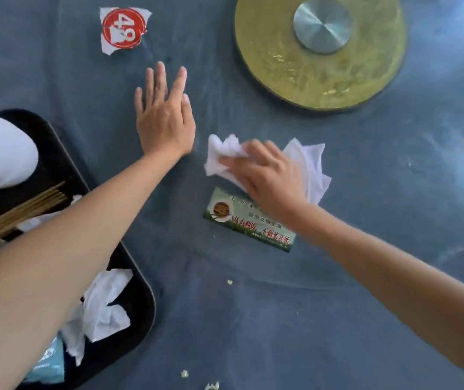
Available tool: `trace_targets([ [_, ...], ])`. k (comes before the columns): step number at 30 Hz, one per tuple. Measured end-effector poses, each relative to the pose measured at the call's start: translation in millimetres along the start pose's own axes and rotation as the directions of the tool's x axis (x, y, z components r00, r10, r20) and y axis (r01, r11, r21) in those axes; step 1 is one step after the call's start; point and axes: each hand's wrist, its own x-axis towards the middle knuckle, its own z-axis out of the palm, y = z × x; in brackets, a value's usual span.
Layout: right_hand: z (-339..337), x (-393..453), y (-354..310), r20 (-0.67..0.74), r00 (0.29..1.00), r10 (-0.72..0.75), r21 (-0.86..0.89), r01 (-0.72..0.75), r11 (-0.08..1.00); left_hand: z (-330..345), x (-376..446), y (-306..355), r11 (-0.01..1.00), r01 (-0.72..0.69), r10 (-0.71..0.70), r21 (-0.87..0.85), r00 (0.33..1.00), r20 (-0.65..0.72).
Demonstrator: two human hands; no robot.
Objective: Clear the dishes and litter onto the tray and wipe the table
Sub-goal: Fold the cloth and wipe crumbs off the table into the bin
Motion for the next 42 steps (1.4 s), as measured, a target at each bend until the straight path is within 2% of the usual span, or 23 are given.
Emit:
trace_targets([
  [4,-12.5,-127.6,-102.0,0.263,0.953,-0.149,0.222,0.09,0.971,-4.9,1.8,-5.0,1.0,0.005,-0.005,0.003,1.0,0.003],
  [6,-35.7,-153.2,-117.9,0.232,0.963,-0.136,0.228,0.082,0.97,-5.2,3.5,-2.8,1.0,-0.002,0.002,0.0,1.0,0.007],
  [9,-70.4,-115.8,-80.3,0.025,1.0,0.011,0.247,-0.017,0.969,-5.4,5.2,-6.5,1.0,-0.015,0.015,0.016,1.0,0.001],
  [12,-86.3,-34.1,-7.4,-0.143,0.961,0.237,0.065,-0.23,0.971,-9.0,4.0,0.7,0.999,0.024,-0.025,0.049,0.999,0.028],
  [14,-80.8,13.1,38.9,-0.166,0.93,0.329,-0.034,-0.339,0.94,-10.5,-3.5,29.3,0.997,0.063,-0.067,0.052,0.993,0.094],
  [17,-55.5,41.4,69.3,-0.096,0.927,0.362,-0.103,-0.371,0.923,-2.2,-28.7,70.1,0.998,-0.028,0.02,0.048,0.986,0.164],
  [20,-28.7,11.0,43.9,-0.11,0.935,0.336,-0.147,-0.35,0.925,11.5,-35.5,68.4,0.998,-0.044,0.039,0.046,0.995,0.095],
  [22,-20.6,-38.5,4.3,-0.082,0.957,0.277,-0.054,-0.282,0.958,14.3,-31.9,63.1,0.998,-0.053,0.05,0.039,0.995,0.088],
  [25,-26.2,-129.3,-79.5,0.122,0.986,0.115,0.16,-0.134,0.978,16.1,-31.0,61.9,0.997,-0.066,0.063,0.043,0.995,0.073],
  [27,-45.5,-159.7,-106.4,0.198,0.978,0.068,0.196,-0.107,0.975,16.0,-31.3,58.2,0.997,-0.075,0.073,0.027,0.995,0.073],
  [28,-55.6,-158.9,-95.7,0.154,0.986,0.071,0.215,-0.104,0.971,14.8,-28.9,56.0,0.996,-0.084,0.083,0.022,0.994,0.071],
  [30,-79.0,-127.1,-42.9,-0.064,0.986,0.153,0.201,-0.138,0.97,13.6,-22.2,51.9,0.995,-0.1,0.098,0.019,0.993,0.065],
  [32,-114.1,-66.2,30.9,-0.297,0.922,0.248,0.057,-0.242,0.969,13.9,-15.0,49.0,0.993,-0.118,0.116,0.029,0.991,0.069],
  [34,-148.4,-10.9,114.3,-0.423,0.811,0.403,-0.057,-0.468,0.882,12.0,-9.6,44.2,0.99,-0.142,0.14,0.016,0.987,0.082],
  [35,-162.3,9.4,157.3,-0.436,0.745,0.505,-0.063,-0.585,0.809,9.6,-6.7,41.9,0.988,-0.153,0.151,0.01,0.985,0.086],
  [36,-171.3,21.8,197.1,-0.41,0.707,0.576,-0.087,-0.659,0.747,6.1,-3.9,41.1,0.987,-0.159,0.157,0.012,0.983,0.091],
  [38,-172.8,25.3,251.4,-0.301,0.687,0.662,-0.105,-0.714,0.693,-1.3,-4.6,45.8,0.989,-0.148,0.145,0.017,0.982,0.118],
  [40,-154.4,18.0,255.9,-0.207,0.703,0.681,-0.125,-0.709,0.694,-3.2,-17.2,61.1,0.993,-0.117,0.117,-0.012,0.978,0.172],
  [42,-132.4,5.0,231.0,-0.184,0.778,0.6,-0.173,-0.627,0.76,5.7,-41.2,74.3,0.993,-0.113,0.116,-0.026,0.973,0.201],
])
